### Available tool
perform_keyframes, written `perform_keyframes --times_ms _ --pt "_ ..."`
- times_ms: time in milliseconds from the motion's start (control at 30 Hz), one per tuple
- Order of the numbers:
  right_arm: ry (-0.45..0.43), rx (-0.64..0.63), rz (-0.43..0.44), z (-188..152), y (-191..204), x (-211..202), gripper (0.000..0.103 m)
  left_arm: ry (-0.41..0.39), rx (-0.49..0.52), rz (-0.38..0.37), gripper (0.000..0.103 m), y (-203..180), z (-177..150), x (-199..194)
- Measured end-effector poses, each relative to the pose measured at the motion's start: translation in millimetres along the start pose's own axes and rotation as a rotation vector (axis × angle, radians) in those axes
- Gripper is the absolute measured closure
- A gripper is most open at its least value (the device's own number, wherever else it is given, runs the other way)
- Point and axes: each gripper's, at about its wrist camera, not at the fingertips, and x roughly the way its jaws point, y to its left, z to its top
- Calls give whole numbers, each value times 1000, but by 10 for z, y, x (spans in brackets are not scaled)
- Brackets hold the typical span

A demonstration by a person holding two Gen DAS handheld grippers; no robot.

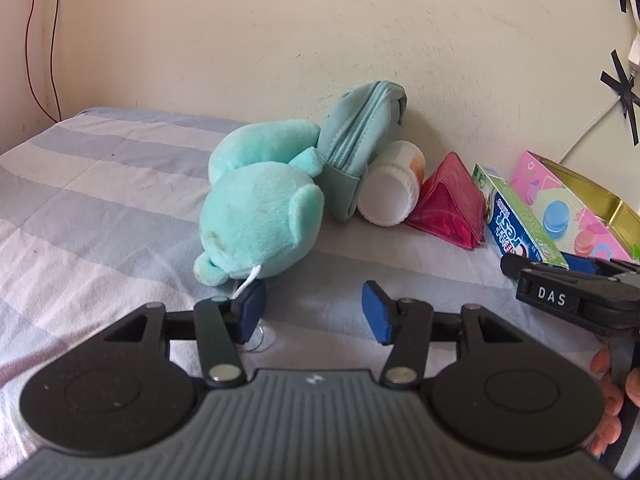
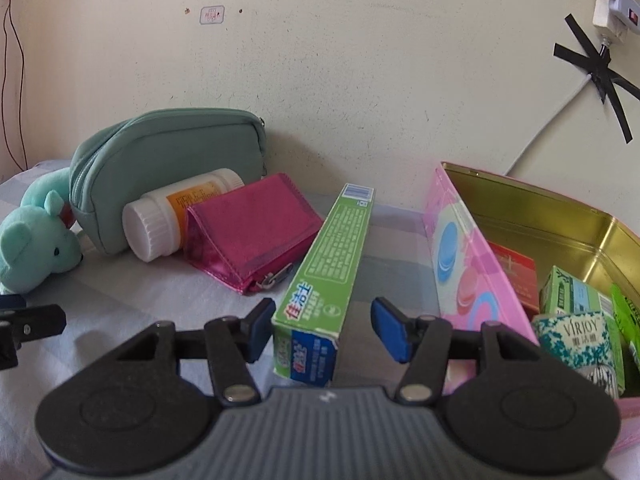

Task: Organize objects
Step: 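Move the left gripper to the toothpaste box and grasp it, then lift the toothpaste box with the left gripper and lay it in the tin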

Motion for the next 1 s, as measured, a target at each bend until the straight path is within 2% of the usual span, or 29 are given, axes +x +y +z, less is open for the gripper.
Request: perform_keyframes --times_ms 367,500,600,767,867,933,1000 --pt "36 29 36 -11 -33 37 53 0 -6 4 44 -3 -5 -4" --pt "34 18 55 -7 -28 28 61 0 -5 6 44 -14 -8 -17" --pt "33 14 55 -3 -23 27 62 0 -6 6 43 -20 -12 -22" --pt "41 23 118 -122 -95 -164 63 2 3 5 42 -51 -20 -19" --pt "58 -4 172 -318 -140 -491 63 11 5 -44 42 -64 -23 -32" --pt "64 -24 214 -505 -120 -777 64 29 8 -131 40 -84 -21 -50" --pt "51 -63 225 -724 -65 -1082 66 42 13 -222 29 -166 -41 -86"
